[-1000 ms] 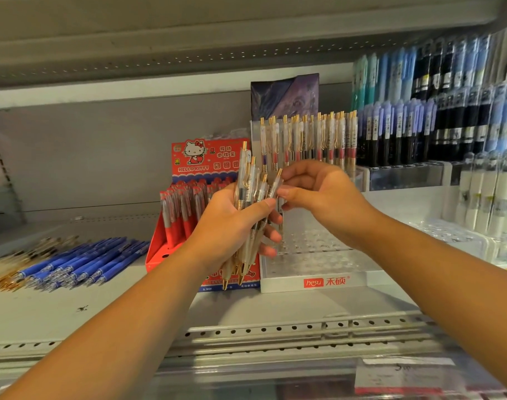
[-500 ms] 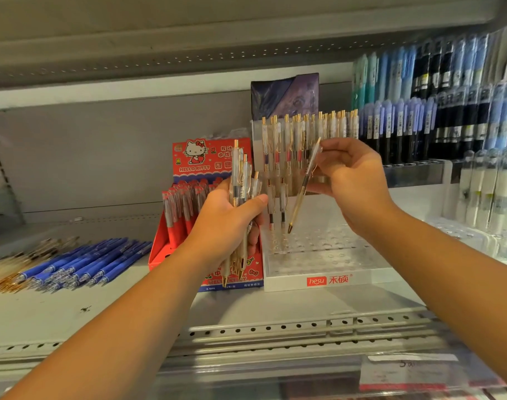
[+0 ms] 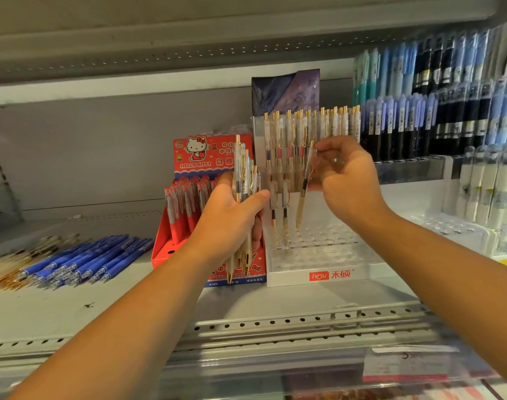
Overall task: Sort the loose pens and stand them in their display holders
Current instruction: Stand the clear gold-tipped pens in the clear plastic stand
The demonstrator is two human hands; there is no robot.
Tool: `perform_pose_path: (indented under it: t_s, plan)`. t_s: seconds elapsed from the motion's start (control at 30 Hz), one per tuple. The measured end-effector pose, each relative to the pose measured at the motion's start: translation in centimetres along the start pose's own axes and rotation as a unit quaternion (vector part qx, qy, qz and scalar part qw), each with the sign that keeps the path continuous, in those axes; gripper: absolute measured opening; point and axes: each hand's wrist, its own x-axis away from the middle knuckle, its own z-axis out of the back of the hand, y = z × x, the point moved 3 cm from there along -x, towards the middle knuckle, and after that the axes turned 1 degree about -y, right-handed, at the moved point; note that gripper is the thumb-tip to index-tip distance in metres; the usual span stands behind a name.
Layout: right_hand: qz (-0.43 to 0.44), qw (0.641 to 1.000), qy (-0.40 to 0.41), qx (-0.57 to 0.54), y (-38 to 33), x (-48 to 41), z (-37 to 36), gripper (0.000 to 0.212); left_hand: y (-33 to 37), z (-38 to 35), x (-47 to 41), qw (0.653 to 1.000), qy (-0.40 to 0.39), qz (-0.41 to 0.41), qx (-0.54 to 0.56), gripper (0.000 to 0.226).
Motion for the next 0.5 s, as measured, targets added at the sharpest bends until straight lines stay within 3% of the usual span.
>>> perform_pose_path:
  t_s: [0.2,0.5]
  plan:
    - [-0.018,0.998,-0.061,0.022,0.7,0.1,-0.8,0.036,0.3,-0.1,0.2,1.000,0.005,-0.010,-0.013,0.027]
    - [0.004,0.985,-0.117,0.125,1.6,0.2,-1.4,0.028,1.0,-0.3,0.7,1.000,-0.004,-0.015,-0.010,0.023]
